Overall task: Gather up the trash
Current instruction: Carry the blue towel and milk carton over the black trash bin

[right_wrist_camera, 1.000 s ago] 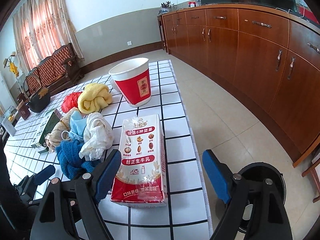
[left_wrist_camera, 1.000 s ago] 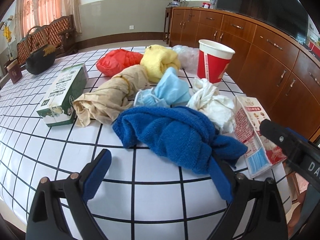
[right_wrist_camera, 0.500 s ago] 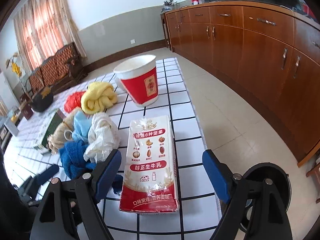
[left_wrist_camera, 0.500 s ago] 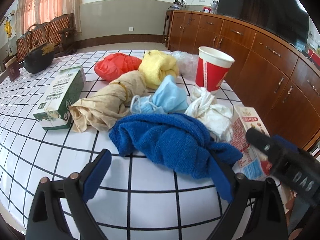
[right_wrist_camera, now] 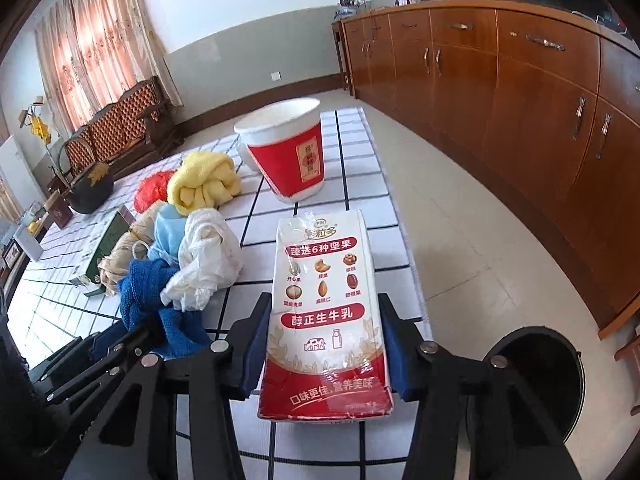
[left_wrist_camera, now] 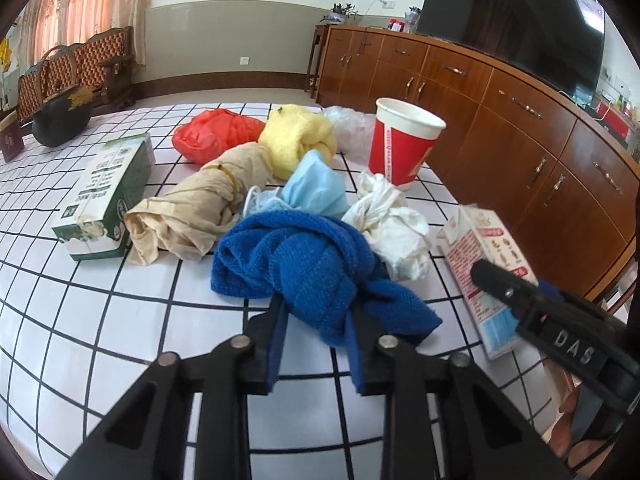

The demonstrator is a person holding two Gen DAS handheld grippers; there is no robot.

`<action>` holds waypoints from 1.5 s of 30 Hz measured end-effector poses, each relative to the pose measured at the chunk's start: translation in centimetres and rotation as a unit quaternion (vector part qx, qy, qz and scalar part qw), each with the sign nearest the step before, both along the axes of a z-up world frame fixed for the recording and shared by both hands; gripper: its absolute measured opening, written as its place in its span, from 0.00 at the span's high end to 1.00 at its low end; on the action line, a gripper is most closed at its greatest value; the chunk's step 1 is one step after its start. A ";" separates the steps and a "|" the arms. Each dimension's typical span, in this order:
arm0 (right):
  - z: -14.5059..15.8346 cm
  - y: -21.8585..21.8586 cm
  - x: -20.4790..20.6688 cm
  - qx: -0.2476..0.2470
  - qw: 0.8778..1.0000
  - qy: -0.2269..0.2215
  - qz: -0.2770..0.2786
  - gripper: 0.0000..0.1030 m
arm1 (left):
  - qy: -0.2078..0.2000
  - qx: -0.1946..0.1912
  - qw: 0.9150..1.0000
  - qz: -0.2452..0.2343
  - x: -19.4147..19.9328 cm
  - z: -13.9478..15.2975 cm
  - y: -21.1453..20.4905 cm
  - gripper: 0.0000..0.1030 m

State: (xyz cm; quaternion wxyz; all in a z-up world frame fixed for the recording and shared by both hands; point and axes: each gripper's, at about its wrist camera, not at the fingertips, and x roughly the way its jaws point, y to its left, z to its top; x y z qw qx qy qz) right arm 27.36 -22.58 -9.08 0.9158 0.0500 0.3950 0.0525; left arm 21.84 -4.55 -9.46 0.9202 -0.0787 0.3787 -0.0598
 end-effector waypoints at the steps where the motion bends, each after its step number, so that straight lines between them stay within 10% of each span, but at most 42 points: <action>1: 0.3 -0.2 -0.3 0.000 1.000 -0.006 -0.001 0.49 | -0.002 0.000 1.000 0.000 -0.2 0.1 0.1 0.75; 19: 2.1 -3.0 -4.0 0.011 0.999 -0.036 -0.005 0.49 | -0.044 -0.006 0.999 -0.031 -3.7 3.3 -1.1 0.77; 45: -0.7 -24.7 -11.4 0.036 0.972 0.005 -0.231 0.49 | -0.015 0.006 0.976 -0.218 -4.3 1.2 -20.4 0.77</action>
